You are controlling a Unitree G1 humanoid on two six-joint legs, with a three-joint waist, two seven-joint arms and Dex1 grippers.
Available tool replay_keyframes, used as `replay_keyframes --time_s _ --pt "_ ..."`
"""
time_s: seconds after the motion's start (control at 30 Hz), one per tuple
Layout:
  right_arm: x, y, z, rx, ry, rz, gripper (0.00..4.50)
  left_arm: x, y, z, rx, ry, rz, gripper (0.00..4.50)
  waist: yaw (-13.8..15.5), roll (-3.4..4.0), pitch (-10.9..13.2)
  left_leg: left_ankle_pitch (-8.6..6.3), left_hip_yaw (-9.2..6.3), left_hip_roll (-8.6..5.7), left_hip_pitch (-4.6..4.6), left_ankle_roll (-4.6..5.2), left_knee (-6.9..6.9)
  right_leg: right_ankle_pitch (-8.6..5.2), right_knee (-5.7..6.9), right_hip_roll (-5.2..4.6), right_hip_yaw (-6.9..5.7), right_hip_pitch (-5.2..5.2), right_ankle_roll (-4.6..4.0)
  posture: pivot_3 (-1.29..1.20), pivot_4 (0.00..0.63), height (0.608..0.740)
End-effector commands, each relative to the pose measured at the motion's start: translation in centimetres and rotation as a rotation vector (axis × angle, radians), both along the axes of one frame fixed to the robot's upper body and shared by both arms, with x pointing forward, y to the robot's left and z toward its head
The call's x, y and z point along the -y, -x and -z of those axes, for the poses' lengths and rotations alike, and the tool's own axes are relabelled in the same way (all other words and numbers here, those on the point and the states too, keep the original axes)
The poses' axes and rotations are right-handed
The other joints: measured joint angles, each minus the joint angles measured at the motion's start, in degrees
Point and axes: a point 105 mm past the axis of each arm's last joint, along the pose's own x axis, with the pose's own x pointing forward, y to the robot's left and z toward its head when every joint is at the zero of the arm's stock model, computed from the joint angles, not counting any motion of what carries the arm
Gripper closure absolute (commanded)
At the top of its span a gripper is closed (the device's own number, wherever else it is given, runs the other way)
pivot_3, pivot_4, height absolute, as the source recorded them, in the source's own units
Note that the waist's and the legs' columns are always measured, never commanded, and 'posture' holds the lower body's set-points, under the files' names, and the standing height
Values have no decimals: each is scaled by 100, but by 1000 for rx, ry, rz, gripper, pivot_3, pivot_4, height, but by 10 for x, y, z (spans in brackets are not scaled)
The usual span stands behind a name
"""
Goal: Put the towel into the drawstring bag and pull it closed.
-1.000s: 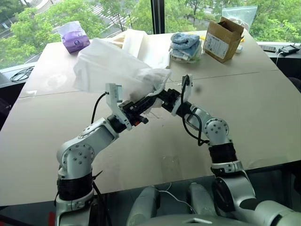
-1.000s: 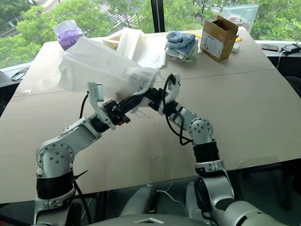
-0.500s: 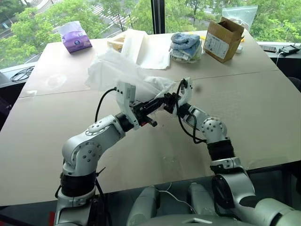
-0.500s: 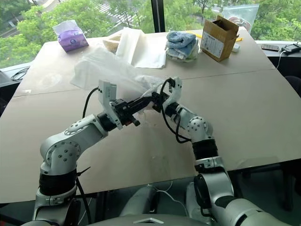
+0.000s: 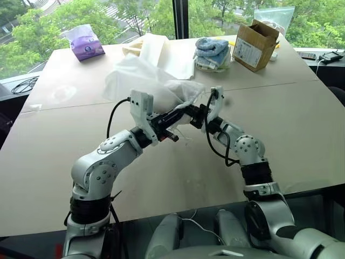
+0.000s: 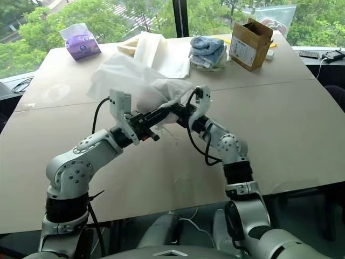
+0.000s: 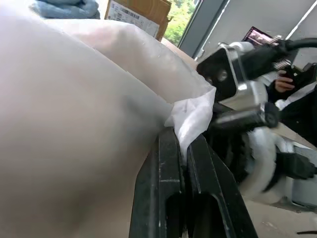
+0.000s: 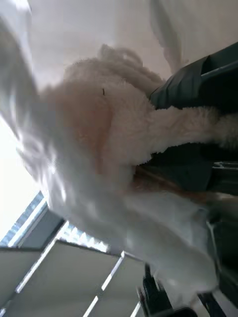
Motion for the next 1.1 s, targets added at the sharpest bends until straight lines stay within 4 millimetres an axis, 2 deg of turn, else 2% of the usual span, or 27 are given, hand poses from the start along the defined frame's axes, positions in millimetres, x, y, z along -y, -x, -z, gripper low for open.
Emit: replay_keyframes --time_s 0.03,0.1,0.13,0.2,0.23,0.27,0.3,0.37,0.4,0.47,0.53,0.57,0.6,0.63,0.67,0.73,0.77,0.8,0.87,0.9,1.0,1.03,1.1 --pt "-17 30 -42 162 -128 -201 4476 0 2 -17 87 9 0 4500 24 0 1 0 -2 0 0 0 3 0 -1 -1 -2 2 -1 0 150 740" --pt "13 -19 -20 74 4 132 4476 5 6 -11 104 -65 34 4500 -5 0 1 -1 -3 -1 -8 1 4 1 -4 -3 -3 1 0 0 150 740" --pt "12 -17 -21 103 19 99 4476 8 7 -7 110 -95 46 4500 -2 0 0 -1 0 -2 -5 2 3 1 -3 -3 1 1 0 0 150 740" --pt "1 4 -34 184 -34 -53 4476 12 7 -6 112 -92 50 4500 19 0 1 -1 -1 -4 -4 1 2 1 -4 -2 -1 1 0 0 150 740" --pt "1 2 -32 173 -10 -35 4476 14 6 -7 114 -81 55 4500 11 0 1 -1 -5 -4 -5 1 1 0 -5 -3 -5 1 -1 0 150 740" --pt "6 -8 -22 119 27 30 4476 15 6 -8 117 -74 59 4500 -9 0 1 -1 -8 -3 -6 1 0 0 -6 -2 -6 1 -1 0 150 740" --pt "5 -7 -21 119 29 16 4043 15 5 -8 118 -65 59 4500 -26 0 1 -1 -6 -3 -6 1 -3 0 -6 -3 -4 -1 -1 0 150 740" --pt "-5 10 -33 181 -31 -106 3140 16 3 -8 114 -49 51 4500 -28 0 1 -1 -2 0 -5 1 -4 0 -3 -2 -1 -3 -1 0 150 740" --pt "-4 7 -37 183 -44 -79 2668 16 2 -8 114 -41 49 4500 -27 1 1 -1 -2 0 -5 1 -3 0 -3 -2 -1 -4 -1 0 150 740" --pt "5 -12 -35 140 -6 59 1719 15 1 -9 110 -19 42 4500 -26 0 1 -1 -2 0 -5 1 -3 0 -2 -2 -1 -4 -1 0 150 740" --pt "-12 3 -47 205 -2 -28 1008 15 -2 -7 101 -8 37 4500 -2 0 1 0 -2 -1 -5 1 -1 1 -1 -2 -1 -5 -1 0 150 740" --pt "-18 10 -50 246 8 -62 360 16 -3 -7 98 -3 37 4500 3 0 1 0 -3 -1 -5 1 2 1 -1 -2 -2 -2 -1 0 150 740" --pt "-13 1 -43 196 22 3 79 17 -3 -7 100 -1 40 4500 8 0 1 -1 -3 -1 -6 1 3 1 -2 -3 -3 -2 -1 0 150 740" --pt "-6 -10 -34 145 39 76 79 18 -3 -9 104 5 43 4500 6 0 0 -1 -3 -2 -7 1 3 1 -2 -4 -3 -2 0 0 150 740" --pt "-5 -11 -30 151 61 82 79 19 -4 -10 106 19 39 4500 6 0 0 -1 -4 -3 -6 1 2 1 -2 -4 -3 -2 0 0 150 740" --pt "-19 8 -33 215 65 -47 79 17 -6 -13 106 40 25 4500 -4 0 1 0 -3 -3 -6 1 3 1 -2 -3 -3 -2 0 0 150 740" --pt "-19 11 -33 225 65 -50 79 17 -7 -14 107 49 20 4500 -13 0 1 -1 -2 -3 -6 1 4 1 -1 -3 -1 -3 0 0 150 740" --pt "-13 3 -29 185 69 4 79 16 -8 -15 108 58 16 4500 -24 0 1 -1 -1 -2 -7 1 2 1 -1 -2 0 -4 0 0 150 740" --pt "-26 25 -29 218 68 -148 79 12 -10 -14 97 86 -2 4500 -24 0 1 -1 -1 0 -7 1 -2 1 0 -3 1 -9 -1 0 150 740" --pt "-26 26 -25 186 72 -161 79 10 -10 -13 94 88 -4 4500 -17 0 0 -1 -1 0 -8 0 -1 0 0 -2 0 -9 -1 0 150 740" --pt "-8 6 -12 98 96 -47 79 5 -10 -8 94 79 -2 4500 -8 0 0 -1 1 0 -8 1 -1 1 0 -3 1 -8 -1 0 150 740" --pt "-2 5 -12 102 95 -43 79 0 -11 -4 89 63 -17 4500 -1 0 0 0 -1 -1 -8 1 1 1 1 -2 -1 -8 -1 0 150 740" --pt "12 14 -13 99 51 -99 79 -14 -13 0 87 74 -49 4500 3 0 1 0 -1 -1 -8 0 4 1 1 -2 -1 -7 -1 0 150 740"
